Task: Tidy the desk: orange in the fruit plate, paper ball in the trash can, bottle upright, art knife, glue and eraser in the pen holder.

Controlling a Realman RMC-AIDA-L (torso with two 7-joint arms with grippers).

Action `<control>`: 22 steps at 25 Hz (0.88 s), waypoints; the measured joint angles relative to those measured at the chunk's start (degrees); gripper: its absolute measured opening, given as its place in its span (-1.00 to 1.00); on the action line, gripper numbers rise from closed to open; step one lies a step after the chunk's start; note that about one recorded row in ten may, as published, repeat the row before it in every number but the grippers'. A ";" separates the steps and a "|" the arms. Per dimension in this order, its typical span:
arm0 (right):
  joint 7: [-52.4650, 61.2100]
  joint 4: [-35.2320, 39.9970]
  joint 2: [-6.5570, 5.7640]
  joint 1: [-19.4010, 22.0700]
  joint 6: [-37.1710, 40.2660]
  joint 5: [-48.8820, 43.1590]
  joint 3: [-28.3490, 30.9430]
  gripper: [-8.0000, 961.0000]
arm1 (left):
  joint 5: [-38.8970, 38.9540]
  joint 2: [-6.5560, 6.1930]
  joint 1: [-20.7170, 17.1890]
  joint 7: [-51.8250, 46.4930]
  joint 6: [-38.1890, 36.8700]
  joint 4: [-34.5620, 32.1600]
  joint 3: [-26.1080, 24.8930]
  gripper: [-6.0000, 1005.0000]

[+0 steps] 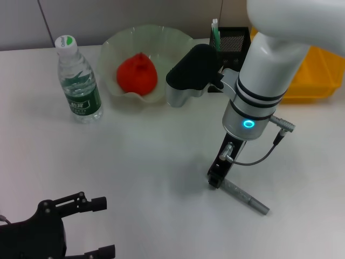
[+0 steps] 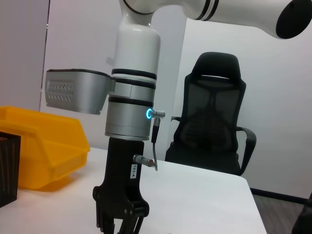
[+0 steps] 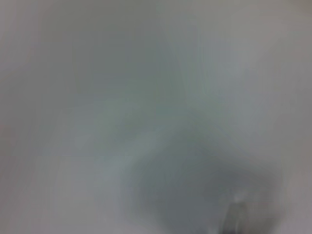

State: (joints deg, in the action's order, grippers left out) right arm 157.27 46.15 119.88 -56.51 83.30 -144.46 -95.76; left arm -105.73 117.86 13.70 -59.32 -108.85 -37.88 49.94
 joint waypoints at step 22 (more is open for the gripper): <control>-7.97 29.65 -0.95 6.66 7.82 -7.75 25.92 -0.72 | 0.00 0.00 -0.21 0.05 -0.32 0.00 -0.46 0.60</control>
State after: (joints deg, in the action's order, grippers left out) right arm 149.29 75.80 118.93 -49.85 91.12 -152.21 -69.84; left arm -105.73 117.86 13.49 -59.27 -109.17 -37.88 49.48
